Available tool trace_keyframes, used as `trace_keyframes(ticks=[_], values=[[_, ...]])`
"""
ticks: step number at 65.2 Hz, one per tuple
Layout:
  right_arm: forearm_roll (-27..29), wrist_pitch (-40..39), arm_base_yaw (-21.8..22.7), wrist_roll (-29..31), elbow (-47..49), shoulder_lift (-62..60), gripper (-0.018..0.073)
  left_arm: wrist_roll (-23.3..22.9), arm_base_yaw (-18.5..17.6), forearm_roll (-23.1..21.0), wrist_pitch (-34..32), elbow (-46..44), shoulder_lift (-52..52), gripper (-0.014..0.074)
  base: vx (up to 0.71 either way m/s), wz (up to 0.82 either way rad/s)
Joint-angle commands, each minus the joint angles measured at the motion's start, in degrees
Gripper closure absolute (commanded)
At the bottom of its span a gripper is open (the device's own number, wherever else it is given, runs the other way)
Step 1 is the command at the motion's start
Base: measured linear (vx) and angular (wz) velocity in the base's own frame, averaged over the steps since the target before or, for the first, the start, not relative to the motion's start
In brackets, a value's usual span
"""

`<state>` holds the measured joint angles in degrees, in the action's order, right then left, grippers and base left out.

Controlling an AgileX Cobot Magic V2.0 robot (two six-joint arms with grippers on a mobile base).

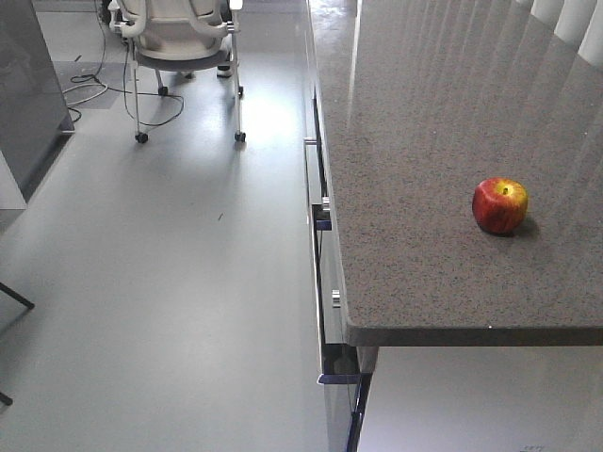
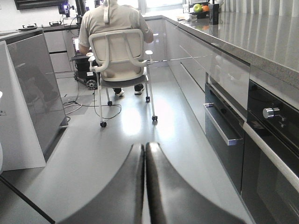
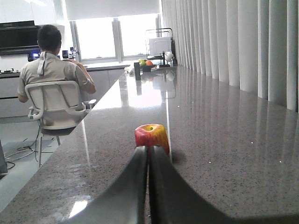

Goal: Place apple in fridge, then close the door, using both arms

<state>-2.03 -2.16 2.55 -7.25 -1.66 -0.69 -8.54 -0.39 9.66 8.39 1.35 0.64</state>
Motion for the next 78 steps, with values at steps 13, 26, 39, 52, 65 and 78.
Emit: trace_keyframes(ticks=[13, 26, 39, 52, 65, 78], values=[[10.26, -7.36, 0.42, -7.67, 0.27, -0.72, 0.0562, -0.23, 0.01, -0.49, -4.39, -0.98, 0.75, 0.0602, 0.00, 0.00], [12.78, 2.16, 0.29, -9.24, 6.71, -0.56, 0.0562, -0.23, 0.01, -0.49, -4.39, -0.98, 0.75, 0.0602, 0.00, 0.00], [10.24, 16.77, 0.20, 0.20, 23.58, 5.57, 0.0555, -0.23, 0.01, -0.49, -4.39, -0.98, 0.75, 0.0602, 0.00, 0.00], [12.88, 29.31, 0.20, 8.76, 38.60, 15.82, 0.0422, -0.23, 0.01, -0.49, -4.39, -0.98, 0.75, 0.0602, 0.00, 0.00], [19.47, 30.19, 0.20, 11.45, 43.39, 21.33, 0.0026, -0.23, 0.01, -0.49, -4.39, -0.98, 0.75, 0.0602, 0.00, 0.00], [21.84, 29.27, 0.20, 12.20, 43.56, 24.73, -0.0167, -0.23, 0.01, -0.49, -4.39, -0.98, 0.75, 0.0602, 0.00, 0.00]])
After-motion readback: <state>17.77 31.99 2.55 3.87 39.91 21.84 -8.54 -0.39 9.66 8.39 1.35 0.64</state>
